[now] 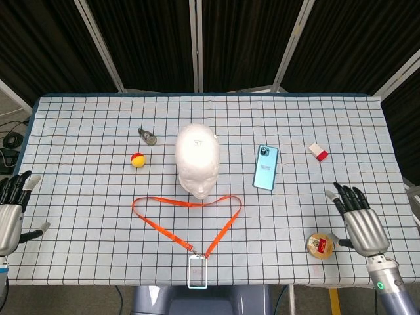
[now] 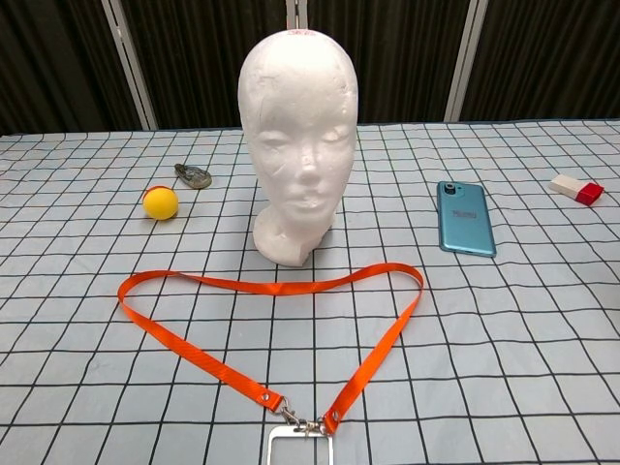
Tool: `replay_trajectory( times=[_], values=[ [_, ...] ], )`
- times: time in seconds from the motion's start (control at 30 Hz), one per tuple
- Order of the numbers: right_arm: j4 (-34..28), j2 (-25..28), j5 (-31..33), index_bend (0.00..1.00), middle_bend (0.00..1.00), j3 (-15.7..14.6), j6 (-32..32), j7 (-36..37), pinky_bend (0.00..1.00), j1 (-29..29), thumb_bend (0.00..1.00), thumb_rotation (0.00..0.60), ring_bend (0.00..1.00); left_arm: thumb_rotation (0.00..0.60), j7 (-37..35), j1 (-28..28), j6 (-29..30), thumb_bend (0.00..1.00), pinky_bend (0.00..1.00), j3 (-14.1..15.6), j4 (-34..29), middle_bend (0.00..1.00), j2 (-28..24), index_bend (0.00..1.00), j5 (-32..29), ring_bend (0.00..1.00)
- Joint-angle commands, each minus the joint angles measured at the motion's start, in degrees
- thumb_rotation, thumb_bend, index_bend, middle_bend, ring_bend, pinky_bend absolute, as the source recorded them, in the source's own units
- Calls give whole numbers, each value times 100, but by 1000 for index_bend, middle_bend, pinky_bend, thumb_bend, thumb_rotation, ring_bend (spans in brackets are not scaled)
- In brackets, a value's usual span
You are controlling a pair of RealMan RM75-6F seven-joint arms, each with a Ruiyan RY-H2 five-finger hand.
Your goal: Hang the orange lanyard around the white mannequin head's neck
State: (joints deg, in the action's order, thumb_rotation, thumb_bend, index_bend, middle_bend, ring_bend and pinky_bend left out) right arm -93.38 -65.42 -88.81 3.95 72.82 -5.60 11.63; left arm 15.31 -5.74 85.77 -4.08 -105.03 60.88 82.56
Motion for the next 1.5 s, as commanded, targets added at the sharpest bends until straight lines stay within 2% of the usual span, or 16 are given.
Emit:
replay_trajectory(
  times=[0.03,0.2,0.4,0.57,1.0,1.5],
  values=[
    [38,-307,356,332,0,238,-1057,13,0,780,142,600,0,600,137,-46,-79,0,0,-37,52,0,95,0,-132,0],
    [137,-843,778,404,0,461,-1894,-220,0,1424,219,600,0,600,286,-109,-207,0,0,-65,138,0,203,0,-314,0],
    [463,-1530,1393,419,0,737,-2426,-573,0,1970,290,600,0,600,307,-165,-320,0,0,-98,214,0,253,0,-460,0],
    [821,-2029,1921,445,0,881,-2635,-1098,0,2354,324,600,0,600,287,-213,-432,0,0,-112,288,0,277,0,-573,0],
    [1442,-2969,2872,454,0,1029,-2751,-1723,0,2993,333,600,0,600,176,-299,-580,0,0,-147,346,0,270,0,-715,0],
    [1882,-3384,3224,469,0,892,-2632,-1967,0,3227,334,600,0,600,81,-317,-625,0,0,-102,346,0,244,0,-709,0]
  ],
)
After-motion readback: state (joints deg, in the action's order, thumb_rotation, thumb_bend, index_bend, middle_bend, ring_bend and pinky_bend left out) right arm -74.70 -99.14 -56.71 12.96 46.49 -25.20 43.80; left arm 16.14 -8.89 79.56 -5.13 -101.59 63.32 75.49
